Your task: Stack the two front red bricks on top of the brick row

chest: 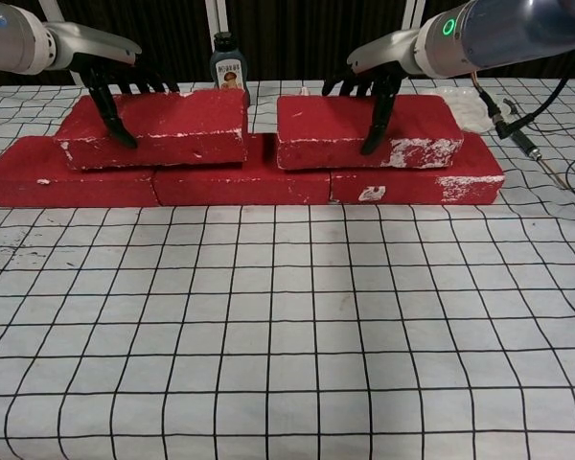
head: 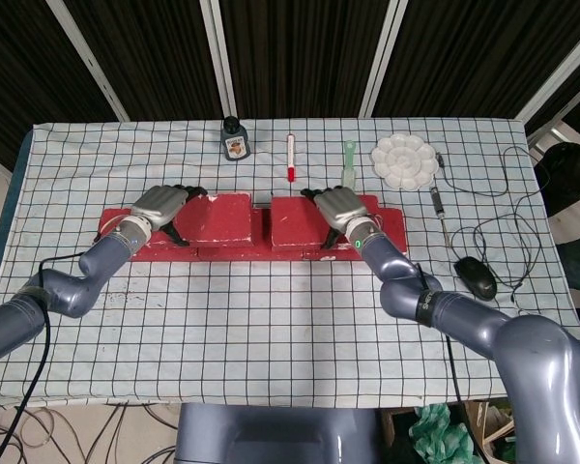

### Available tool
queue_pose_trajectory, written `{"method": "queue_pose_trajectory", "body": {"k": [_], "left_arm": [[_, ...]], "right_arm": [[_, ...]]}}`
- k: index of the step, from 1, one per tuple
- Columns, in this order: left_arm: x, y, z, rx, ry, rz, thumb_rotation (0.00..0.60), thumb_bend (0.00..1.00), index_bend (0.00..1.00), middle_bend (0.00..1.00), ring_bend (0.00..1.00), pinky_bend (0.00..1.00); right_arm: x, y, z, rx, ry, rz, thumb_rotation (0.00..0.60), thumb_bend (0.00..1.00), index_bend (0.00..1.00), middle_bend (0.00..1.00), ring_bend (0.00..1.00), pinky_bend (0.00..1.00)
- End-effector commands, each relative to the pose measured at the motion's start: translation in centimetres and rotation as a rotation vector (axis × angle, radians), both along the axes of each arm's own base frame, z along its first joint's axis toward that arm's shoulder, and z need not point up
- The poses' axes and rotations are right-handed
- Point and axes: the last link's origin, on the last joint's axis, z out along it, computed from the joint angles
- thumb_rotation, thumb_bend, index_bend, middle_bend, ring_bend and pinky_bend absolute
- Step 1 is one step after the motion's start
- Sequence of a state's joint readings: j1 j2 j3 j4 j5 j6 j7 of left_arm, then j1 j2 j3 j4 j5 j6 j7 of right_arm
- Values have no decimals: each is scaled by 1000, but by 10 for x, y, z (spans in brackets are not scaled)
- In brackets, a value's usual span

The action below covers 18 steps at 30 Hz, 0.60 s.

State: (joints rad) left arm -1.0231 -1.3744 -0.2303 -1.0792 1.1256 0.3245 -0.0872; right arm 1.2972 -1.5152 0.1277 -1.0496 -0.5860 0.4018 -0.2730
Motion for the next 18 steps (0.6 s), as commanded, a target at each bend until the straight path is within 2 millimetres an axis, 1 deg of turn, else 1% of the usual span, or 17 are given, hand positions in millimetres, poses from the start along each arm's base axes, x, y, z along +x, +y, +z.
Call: {"method": "queue_pose_trajectory", "body": {"k": [1,11,15,18], "left_arm": [[-3,-1,0,-4,5,-2,600,221,165,195,114,213],[-4,-4,3,-3,-11,-5,600,193,163,192,113,207],[-5,-5,5,-2,-13,-9,600,159,163,191,112,205],[-6,-6,6,-5,-12,-7,600,152,162,191,111,204]], "right_arm": [[2,-1,-2,5,3,4,600,124,85,206,183,153],[9,0,-9,16,-3,8,600,125,85,203,181,153],[12,-1,-12,17,-5,10,600,125,85,201,180,153],[12,-1,-13,16,-5,5,600,125,85,200,180,153]]}}
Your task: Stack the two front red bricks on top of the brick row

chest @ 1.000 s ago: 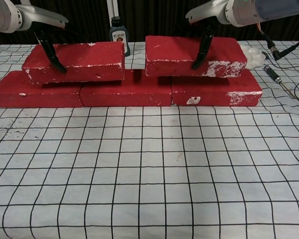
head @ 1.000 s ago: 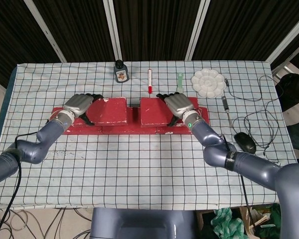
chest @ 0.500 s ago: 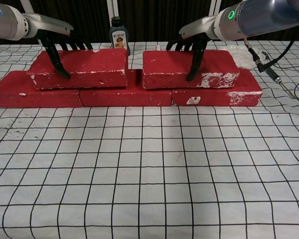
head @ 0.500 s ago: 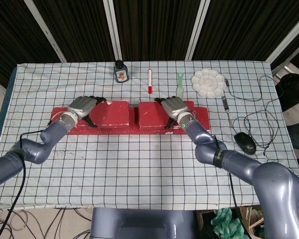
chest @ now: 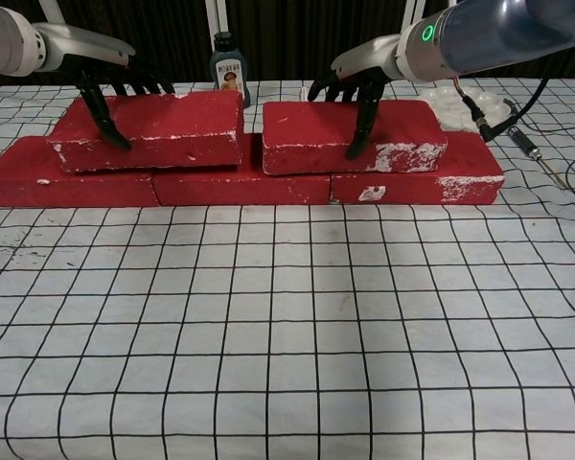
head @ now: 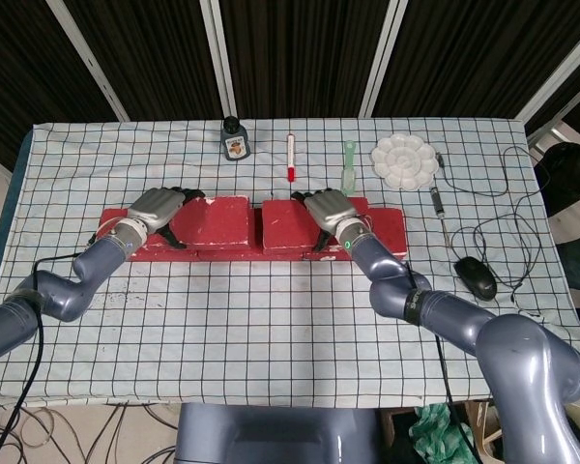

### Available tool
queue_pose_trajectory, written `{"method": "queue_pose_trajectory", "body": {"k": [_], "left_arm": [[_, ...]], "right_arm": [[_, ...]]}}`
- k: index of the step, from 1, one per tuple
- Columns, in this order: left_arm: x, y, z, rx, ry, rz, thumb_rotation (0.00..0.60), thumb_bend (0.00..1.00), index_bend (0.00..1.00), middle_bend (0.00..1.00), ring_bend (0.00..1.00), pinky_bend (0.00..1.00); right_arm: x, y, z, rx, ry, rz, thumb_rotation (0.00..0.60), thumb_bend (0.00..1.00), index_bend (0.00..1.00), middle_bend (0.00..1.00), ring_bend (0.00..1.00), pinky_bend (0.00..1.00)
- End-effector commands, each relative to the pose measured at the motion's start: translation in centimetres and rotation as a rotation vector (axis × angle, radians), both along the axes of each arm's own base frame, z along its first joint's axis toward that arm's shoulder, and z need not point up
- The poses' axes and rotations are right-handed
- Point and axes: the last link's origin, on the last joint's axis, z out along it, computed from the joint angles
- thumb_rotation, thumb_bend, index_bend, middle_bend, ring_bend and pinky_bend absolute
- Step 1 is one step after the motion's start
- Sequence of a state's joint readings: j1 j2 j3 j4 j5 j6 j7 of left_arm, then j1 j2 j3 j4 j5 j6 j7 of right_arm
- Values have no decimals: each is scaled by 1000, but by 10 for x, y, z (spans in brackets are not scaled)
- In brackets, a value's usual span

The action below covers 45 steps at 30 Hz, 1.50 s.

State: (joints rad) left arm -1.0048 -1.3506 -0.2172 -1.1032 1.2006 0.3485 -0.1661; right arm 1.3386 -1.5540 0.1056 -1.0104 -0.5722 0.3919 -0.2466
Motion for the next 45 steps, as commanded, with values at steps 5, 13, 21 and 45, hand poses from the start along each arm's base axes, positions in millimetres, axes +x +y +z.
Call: {"method": "queue_pose_trajectory", "body": {"k": [5,13,21,45], "left_arm": [[-2,0,1,-3,1,1,600,151,162,190,111,202],[2,1,-6,-18,7,-6,600,151,161,186,105,192],[4,4,-9,-20,10,-9,600,100,154,178,100,188],[8,6,-11,-19,11,-6,600,47,140,164,83,172]], "right_arm": [[-1,-2,-2,-3,1,-10,600,125,85,200,180,153],[0,-3,-3,-6,3,-11,600,124,85,197,179,153],[-1,-4,-1,-8,0,-16,600,103,84,184,171,153],[1,-1,-3,2,17,-15,600,45,44,136,95,153]]}}
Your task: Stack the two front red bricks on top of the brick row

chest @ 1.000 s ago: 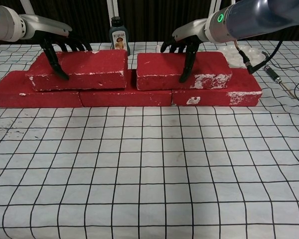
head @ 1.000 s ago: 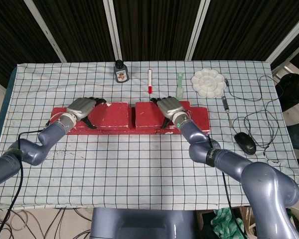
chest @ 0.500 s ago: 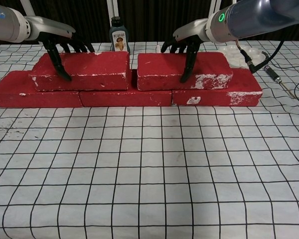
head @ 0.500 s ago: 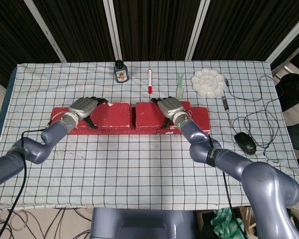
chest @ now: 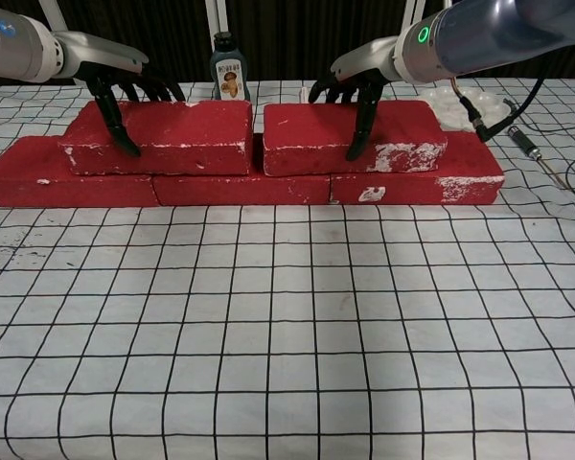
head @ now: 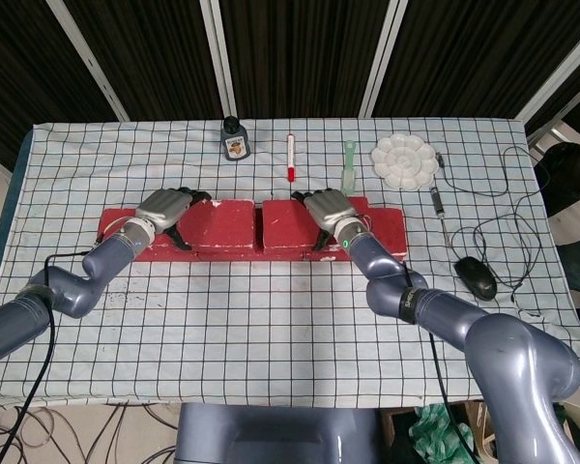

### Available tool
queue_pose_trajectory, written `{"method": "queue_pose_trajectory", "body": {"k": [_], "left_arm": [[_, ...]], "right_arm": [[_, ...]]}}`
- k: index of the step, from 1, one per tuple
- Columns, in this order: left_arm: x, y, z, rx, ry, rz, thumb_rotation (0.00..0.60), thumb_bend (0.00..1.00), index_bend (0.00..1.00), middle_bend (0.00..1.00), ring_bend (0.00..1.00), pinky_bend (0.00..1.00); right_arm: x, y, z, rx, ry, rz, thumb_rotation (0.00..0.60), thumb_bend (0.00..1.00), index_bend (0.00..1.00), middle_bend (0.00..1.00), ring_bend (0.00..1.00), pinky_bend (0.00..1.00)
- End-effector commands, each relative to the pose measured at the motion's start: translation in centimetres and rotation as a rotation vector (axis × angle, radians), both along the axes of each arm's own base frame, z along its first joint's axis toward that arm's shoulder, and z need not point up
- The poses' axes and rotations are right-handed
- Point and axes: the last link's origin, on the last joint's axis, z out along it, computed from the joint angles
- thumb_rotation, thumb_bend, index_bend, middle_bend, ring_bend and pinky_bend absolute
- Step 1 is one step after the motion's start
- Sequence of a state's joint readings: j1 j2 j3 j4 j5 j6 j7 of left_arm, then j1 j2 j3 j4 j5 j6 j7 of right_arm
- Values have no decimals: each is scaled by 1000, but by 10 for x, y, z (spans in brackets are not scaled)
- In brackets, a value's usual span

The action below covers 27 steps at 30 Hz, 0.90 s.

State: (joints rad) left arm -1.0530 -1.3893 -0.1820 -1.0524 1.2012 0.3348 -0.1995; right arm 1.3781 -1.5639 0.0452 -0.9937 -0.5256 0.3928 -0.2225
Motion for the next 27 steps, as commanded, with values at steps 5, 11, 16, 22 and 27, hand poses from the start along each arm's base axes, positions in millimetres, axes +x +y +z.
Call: {"method": "queue_pose_trajectory", "body": {"k": [5,11,16,22,27], "left_arm": [[2,-1,1,-1,1,-2,600,44,139,163,83,172],[3,0,1,0,0,-1,600,44,138,162,83,172],[2,0,1,1,4,2,600,44,138,162,82,171],[2,0,-1,0,5,4,600,43,136,161,82,171],[3,0,-1,2,5,2,600,42,135,160,82,171]], "right_arm": [[1,0,-1,-3,4,-2,600,38,23,103,77,153],[2,2,0,1,15,-3,600,34,9,52,63,153],[3,2,0,1,19,-5,600,30,0,35,51,153],[4,3,0,-3,21,-7,600,27,0,19,48,153],[5,4,0,-5,19,-7,600,21,0,6,33,153]]}}
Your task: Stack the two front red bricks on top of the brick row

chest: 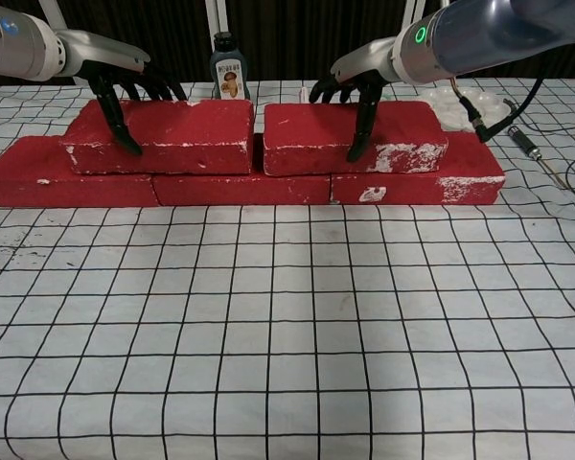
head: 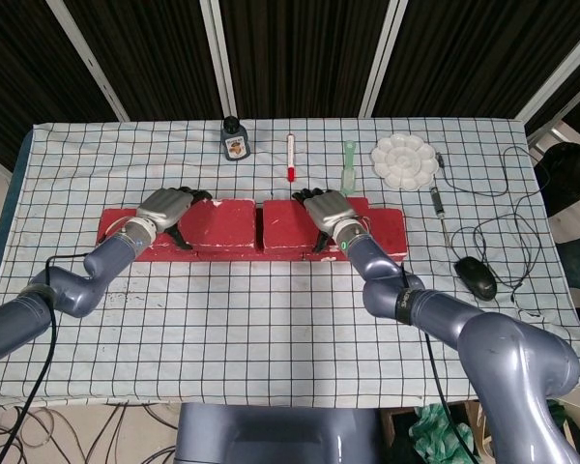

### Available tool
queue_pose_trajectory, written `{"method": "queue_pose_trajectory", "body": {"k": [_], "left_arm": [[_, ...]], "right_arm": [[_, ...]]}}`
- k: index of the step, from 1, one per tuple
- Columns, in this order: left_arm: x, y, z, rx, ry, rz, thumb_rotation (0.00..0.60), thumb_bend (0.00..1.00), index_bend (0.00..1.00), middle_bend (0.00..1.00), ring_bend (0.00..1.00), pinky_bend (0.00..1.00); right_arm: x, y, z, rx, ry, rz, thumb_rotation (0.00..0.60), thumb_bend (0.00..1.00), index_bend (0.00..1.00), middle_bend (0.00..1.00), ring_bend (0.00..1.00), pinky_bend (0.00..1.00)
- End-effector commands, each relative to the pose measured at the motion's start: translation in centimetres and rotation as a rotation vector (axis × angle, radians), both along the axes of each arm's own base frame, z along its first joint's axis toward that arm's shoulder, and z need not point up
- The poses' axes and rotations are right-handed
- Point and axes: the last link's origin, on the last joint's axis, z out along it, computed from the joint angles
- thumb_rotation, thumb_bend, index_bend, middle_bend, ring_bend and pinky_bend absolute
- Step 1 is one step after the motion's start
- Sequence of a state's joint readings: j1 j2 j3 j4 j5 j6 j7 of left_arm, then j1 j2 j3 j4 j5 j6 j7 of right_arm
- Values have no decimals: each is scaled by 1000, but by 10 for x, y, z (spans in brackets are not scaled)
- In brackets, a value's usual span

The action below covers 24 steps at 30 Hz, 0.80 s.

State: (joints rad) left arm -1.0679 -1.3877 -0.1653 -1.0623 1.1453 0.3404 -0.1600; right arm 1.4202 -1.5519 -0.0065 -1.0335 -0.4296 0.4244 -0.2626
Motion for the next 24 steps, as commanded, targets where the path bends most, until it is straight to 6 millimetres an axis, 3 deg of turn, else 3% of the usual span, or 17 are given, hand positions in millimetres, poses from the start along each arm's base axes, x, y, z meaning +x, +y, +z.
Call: {"method": "queue_pose_trajectory", "body": {"k": [1,24], "left_arm": [[0,0,0,2,-1,-2,600,42,135,160,82,171],[1,-4,3,3,-2,-1,600,34,131,158,82,171]], "right_arm": [[1,0,0,-3,-2,2,600,17,0,3,29,152],[9,8,4,-10,-12,14,600,0,0,0,0,145]]}}
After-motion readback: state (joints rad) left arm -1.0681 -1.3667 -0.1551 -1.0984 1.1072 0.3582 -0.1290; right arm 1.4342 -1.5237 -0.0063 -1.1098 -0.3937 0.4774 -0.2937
